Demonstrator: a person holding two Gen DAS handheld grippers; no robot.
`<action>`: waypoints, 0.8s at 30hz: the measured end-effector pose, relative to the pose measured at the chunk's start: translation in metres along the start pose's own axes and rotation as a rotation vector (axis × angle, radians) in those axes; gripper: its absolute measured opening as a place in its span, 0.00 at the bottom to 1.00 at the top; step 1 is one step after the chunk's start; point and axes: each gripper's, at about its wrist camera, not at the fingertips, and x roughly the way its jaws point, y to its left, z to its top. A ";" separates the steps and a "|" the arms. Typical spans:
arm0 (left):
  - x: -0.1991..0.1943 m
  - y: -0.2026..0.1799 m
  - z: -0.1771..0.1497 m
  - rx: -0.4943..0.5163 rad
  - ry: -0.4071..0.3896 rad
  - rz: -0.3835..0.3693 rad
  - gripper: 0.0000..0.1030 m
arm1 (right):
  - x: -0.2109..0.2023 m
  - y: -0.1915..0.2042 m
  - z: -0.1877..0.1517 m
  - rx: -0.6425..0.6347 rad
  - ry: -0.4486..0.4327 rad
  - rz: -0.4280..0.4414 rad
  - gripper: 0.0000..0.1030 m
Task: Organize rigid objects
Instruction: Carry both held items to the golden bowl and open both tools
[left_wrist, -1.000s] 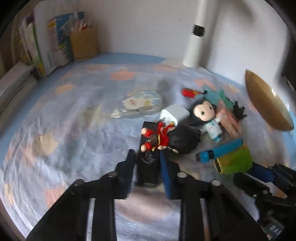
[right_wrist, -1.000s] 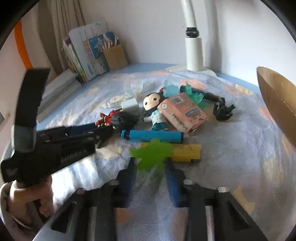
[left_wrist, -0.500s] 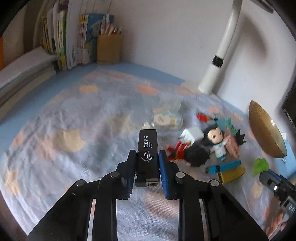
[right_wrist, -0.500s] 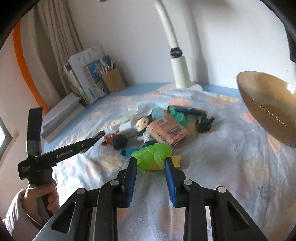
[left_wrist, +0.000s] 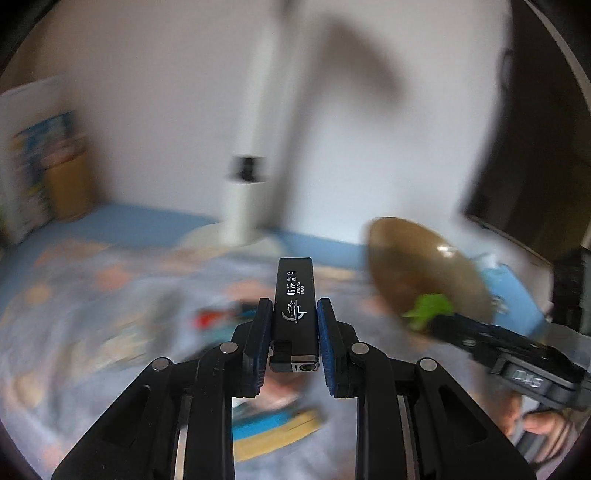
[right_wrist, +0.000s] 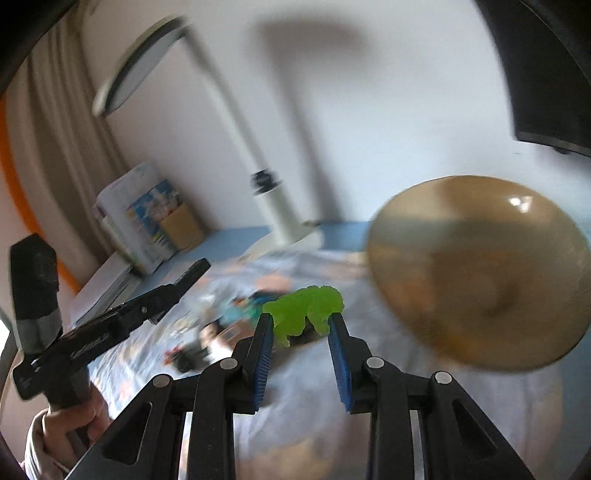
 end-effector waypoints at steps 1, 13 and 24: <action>0.012 -0.015 0.005 0.024 0.005 -0.027 0.21 | -0.001 -0.010 0.004 0.013 -0.005 -0.009 0.29; 0.094 -0.099 0.012 0.095 0.105 -0.223 0.42 | 0.001 -0.116 0.049 0.143 0.005 -0.116 0.58; 0.055 -0.045 0.024 -0.051 0.131 -0.102 0.99 | -0.020 -0.083 0.049 0.145 -0.045 -0.086 0.86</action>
